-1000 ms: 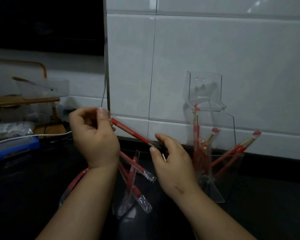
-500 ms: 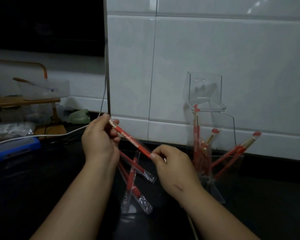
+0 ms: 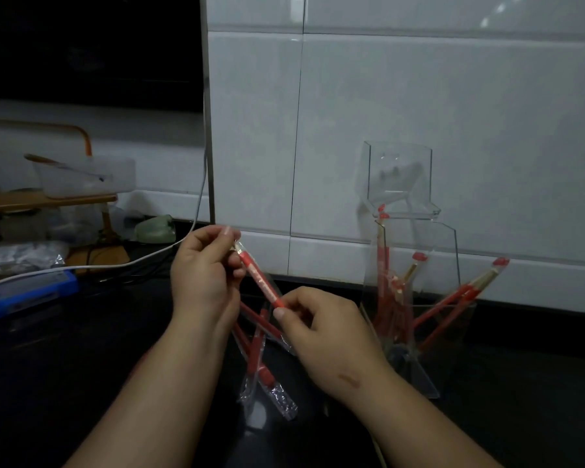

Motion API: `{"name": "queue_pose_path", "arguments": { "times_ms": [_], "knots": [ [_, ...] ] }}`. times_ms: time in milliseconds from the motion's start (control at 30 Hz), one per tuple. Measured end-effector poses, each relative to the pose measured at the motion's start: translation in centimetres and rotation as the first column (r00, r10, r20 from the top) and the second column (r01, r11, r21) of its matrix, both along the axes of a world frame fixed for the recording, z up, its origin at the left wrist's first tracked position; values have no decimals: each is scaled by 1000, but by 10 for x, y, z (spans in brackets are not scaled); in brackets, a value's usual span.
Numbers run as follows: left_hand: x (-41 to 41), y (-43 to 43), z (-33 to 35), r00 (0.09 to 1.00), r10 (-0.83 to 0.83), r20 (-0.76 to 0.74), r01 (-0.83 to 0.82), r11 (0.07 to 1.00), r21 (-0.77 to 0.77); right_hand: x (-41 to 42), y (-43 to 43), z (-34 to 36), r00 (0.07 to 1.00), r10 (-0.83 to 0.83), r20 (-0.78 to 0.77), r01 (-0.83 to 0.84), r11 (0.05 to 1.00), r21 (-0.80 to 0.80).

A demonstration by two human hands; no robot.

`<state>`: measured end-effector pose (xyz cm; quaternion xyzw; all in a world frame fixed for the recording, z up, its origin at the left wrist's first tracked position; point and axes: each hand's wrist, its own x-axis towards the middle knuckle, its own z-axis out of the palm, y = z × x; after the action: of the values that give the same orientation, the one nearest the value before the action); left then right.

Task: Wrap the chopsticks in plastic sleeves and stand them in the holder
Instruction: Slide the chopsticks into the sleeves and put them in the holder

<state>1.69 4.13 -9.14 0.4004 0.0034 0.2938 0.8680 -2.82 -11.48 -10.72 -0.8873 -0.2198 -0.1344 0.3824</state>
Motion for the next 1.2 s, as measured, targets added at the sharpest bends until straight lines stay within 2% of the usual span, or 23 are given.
{"name": "queue_pose_path", "arguments": {
  "times_ms": [100, 200, 300, 400, 533, 700, 800, 900, 1000, 1100, 1200],
  "knots": [
    [-2, -1, 1, 1000, -21, 10, 21, 997, -75, 0, -1, 2, 987, -53, 152, 46, 998, 50],
    [-3, 0, 1, 999, -32, -22, 29, 993, -118, -4, -2, 7, 932, -90, 351, 45, 990, 132],
    [-4, -5, -1, 998, -37, -43, 36, 999, -11, -9, -3, 16, 844, -136, 518, 37, 980, 196],
    [-5, -12, -4, 998, -51, -30, 57, 969, 239, -11, -8, 24, 802, -167, 573, 26, 969, 246],
    [-7, -24, -8, 994, -99, -33, 101, 832, 546, -14, -17, 36, 766, -227, 601, 35, 949, 314],
    [-9, -29, -13, 993, -86, -78, 116, 687, 717, -21, -34, 56, 738, -335, 585, 7, 871, 490],
    [-9, -32, -14, 993, -83, -86, 119, 667, 736, -23, -47, 67, 743, -411, 528, 15, 799, 601],
    [-10, -32, -13, 993, -72, -98, 121, 672, 730, -19, -58, 73, 718, -497, 487, 134, 786, 603],
    [-8, -30, -14, 994, -53, -99, 109, 672, 732, -9, -68, 73, 697, -583, 418, 315, 772, 552],
    [-7, -29, -16, 995, -32, -96, 93, 655, 750, -4, -72, 71, 710, -601, 368, 446, 788, 425],
    [-8, -28, -16, 995, -23, -102, 92, 651, 753, -5, -72, 71, 706, -604, 371, 472, 791, 389]
  ]
}}
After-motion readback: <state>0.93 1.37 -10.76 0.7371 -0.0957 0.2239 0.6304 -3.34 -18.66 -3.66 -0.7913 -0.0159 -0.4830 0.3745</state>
